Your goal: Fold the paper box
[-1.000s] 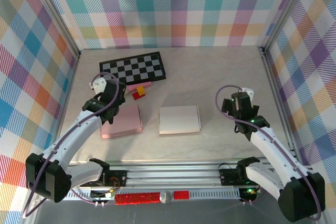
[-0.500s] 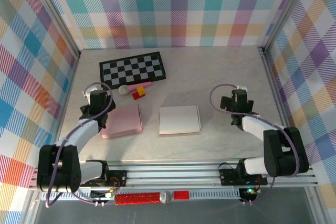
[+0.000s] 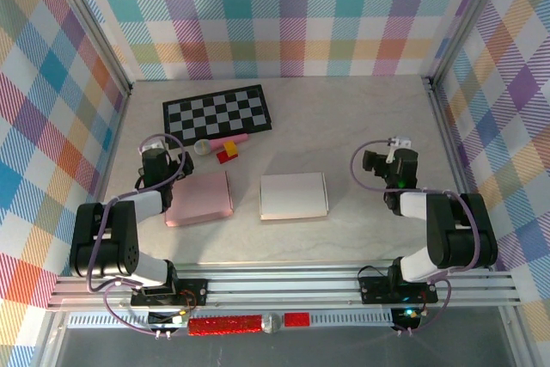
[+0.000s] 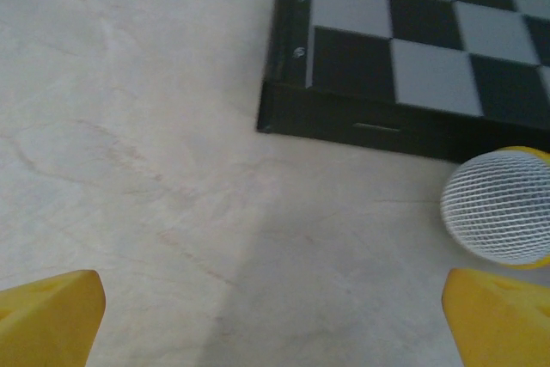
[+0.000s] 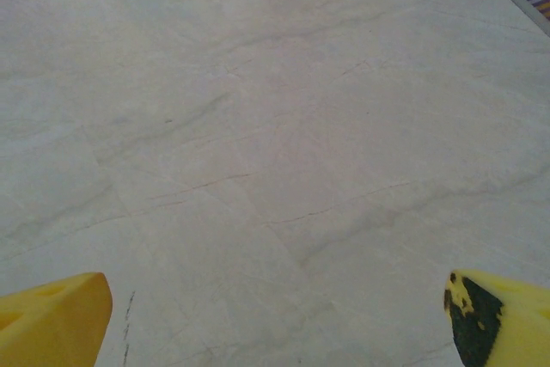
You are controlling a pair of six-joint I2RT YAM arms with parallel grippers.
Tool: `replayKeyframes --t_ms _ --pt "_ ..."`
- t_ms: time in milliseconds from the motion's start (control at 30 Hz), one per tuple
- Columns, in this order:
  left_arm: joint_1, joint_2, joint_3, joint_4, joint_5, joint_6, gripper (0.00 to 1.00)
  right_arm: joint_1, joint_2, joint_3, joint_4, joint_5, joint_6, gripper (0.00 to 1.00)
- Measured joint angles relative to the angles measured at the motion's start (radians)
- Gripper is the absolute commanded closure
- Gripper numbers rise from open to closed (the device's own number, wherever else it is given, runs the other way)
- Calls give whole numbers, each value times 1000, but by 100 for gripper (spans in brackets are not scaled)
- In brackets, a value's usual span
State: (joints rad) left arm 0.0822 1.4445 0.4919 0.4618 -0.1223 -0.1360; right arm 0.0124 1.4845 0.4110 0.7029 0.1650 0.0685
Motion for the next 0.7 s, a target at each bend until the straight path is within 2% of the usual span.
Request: replayKeyframes --t_ms 200,433,700 --pt "0 -64 -110 148 20 -2 0 0 27 -106 182 -1 1 1" --pt "-1 -87 -134 177 21 -3 0 0 28 -113 240 14 2 1" --pt "-2 18 -82 203 43 -13 0 0 28 -101 238 17 2 1"
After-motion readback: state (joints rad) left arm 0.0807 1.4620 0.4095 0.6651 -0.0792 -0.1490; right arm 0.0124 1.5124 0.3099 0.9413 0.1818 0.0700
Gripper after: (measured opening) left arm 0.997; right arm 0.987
